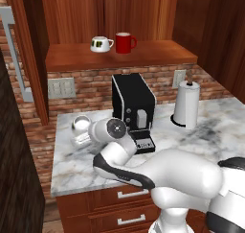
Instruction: Pick the mug on the counter and place it in the cabinet with the handle facing the right, like the mugs already inside.
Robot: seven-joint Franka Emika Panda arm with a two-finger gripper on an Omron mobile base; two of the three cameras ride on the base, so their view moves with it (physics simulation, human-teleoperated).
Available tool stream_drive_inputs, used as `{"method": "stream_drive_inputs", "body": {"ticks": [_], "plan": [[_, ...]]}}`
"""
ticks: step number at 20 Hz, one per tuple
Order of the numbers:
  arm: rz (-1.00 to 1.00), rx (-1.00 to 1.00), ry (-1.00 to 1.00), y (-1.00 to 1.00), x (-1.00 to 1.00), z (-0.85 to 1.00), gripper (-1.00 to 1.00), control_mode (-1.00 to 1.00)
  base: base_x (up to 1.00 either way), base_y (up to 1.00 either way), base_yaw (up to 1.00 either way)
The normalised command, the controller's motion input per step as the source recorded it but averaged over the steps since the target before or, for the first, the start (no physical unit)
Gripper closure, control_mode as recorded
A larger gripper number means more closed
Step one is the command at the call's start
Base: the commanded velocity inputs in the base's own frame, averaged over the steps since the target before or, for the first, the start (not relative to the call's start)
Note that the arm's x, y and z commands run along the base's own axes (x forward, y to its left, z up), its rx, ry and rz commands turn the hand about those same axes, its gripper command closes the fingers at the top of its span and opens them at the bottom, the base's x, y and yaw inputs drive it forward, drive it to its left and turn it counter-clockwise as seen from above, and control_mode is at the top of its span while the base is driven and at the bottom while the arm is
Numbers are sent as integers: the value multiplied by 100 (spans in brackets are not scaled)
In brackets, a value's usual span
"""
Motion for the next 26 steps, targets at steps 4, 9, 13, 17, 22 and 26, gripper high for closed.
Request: {"method": "stream_drive_inputs", "body": {"ticks": [4, 9, 13, 17, 22, 26], "plan": [[-2, 13, 0, 0, -10, 45, 100, -100, 0, 0, 0], [-2, 4, 0, 0, -14, 40, 100, -100, 0, 0, 0], [-2, 0, 0, 0, -13, 42, 100, -100, 0, 0, 0], [-1, 1, 0, 0, -7, 42, 100, -100, 0, 0, 0], [0, 5, 0, 0, -3, 48, 100, -100, 0, 0, 0], [0, 7, 0, 0, -7, 54, 100, -100, 0, 0, 0]]}}
